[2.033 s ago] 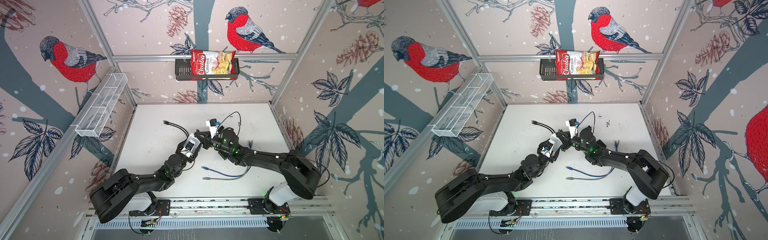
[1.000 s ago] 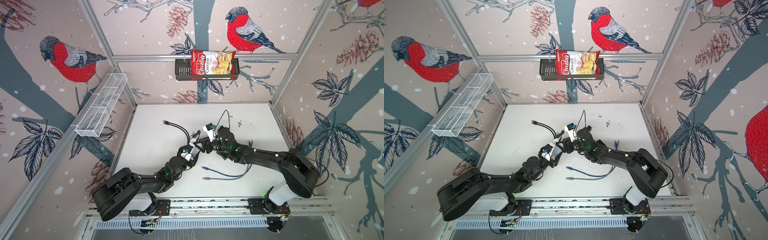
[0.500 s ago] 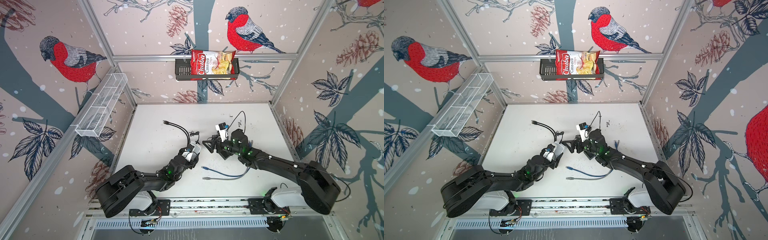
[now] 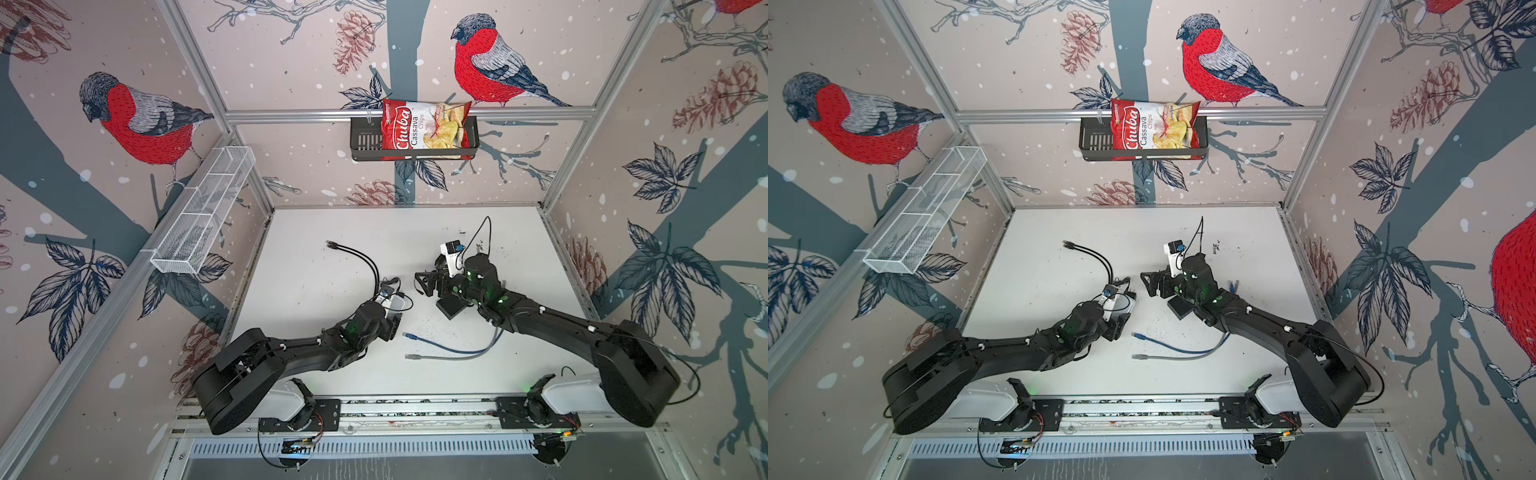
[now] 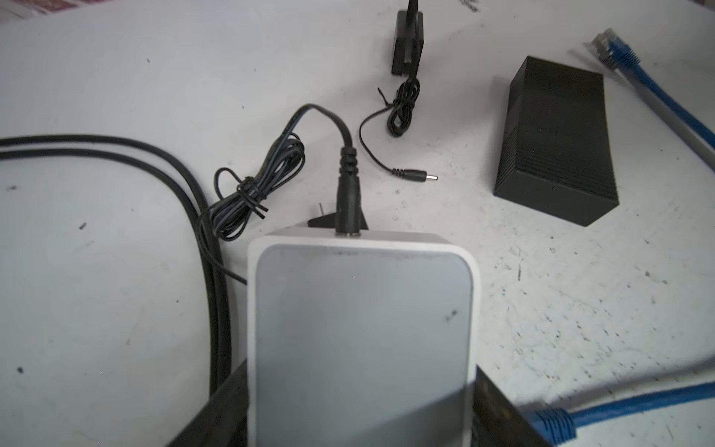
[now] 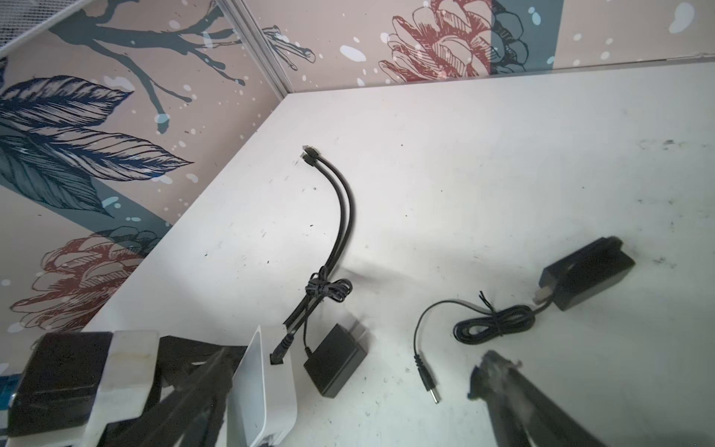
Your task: Insert the plug into the switch port
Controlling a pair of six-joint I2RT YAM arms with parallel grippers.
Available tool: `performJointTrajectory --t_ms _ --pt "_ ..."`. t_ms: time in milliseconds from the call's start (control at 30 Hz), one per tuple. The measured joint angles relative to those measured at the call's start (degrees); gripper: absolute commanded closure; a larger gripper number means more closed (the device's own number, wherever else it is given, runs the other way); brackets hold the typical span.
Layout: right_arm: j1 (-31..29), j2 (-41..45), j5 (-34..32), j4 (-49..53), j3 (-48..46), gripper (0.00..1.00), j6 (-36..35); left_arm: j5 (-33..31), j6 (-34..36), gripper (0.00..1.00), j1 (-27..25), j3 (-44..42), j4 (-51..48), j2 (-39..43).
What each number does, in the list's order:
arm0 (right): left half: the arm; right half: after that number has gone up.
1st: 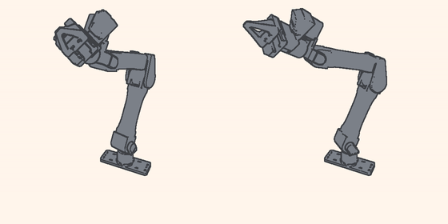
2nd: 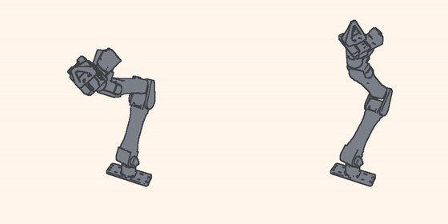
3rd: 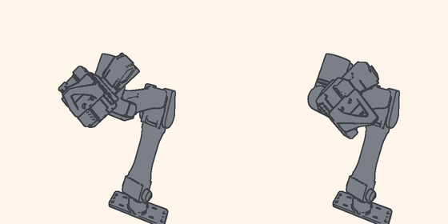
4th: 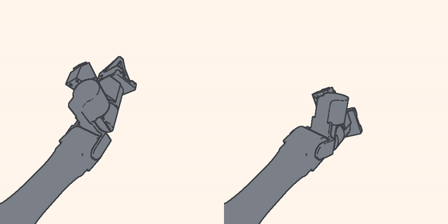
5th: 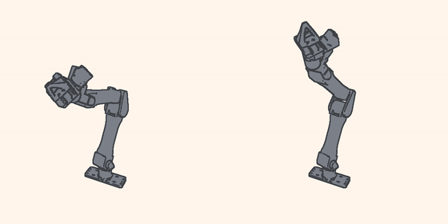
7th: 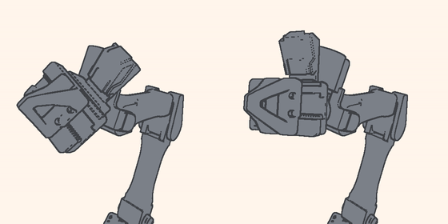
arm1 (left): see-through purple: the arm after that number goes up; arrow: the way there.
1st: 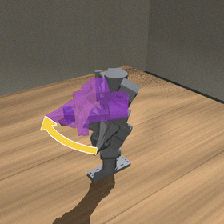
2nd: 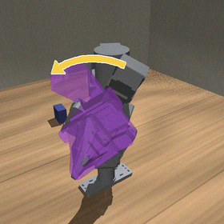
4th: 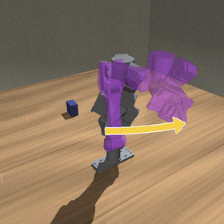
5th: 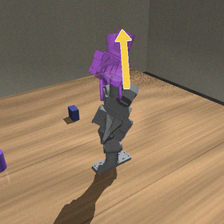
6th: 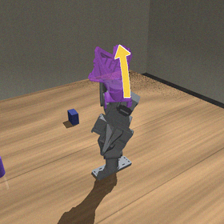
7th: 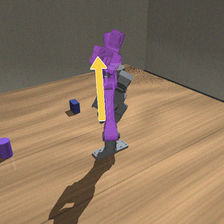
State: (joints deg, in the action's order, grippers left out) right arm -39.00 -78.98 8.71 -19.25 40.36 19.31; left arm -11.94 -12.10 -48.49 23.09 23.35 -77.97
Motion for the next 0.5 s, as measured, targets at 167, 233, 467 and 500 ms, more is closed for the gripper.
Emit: performJointTrajectory --t_ms 167,233,467,500 --pt "0.39 -1.57 -0.74 0.24 0.35 0.01 -0.07 0.52 -3.13 0.88 -0.9 2.19 -7.82 -1.03" --pt "0.5 -2.05 -0.74 0.39 0.48 0.01 -0.09 0.04 -4.2 0.88 -1.03 3.1 -9.6 -1.68" --pt "0.57 -3.82 0.42 0.72 0.92 0.01 -1.33 -0.11 -6.12 0.88 -1.05 5.18 -13.35 -2.97" --pt "0.57 -4.04 0.61 0.83 0.9 0.01 -1.36 -0.09 -6.1 0.88 -1.05 5.18 -13.86 -2.69"
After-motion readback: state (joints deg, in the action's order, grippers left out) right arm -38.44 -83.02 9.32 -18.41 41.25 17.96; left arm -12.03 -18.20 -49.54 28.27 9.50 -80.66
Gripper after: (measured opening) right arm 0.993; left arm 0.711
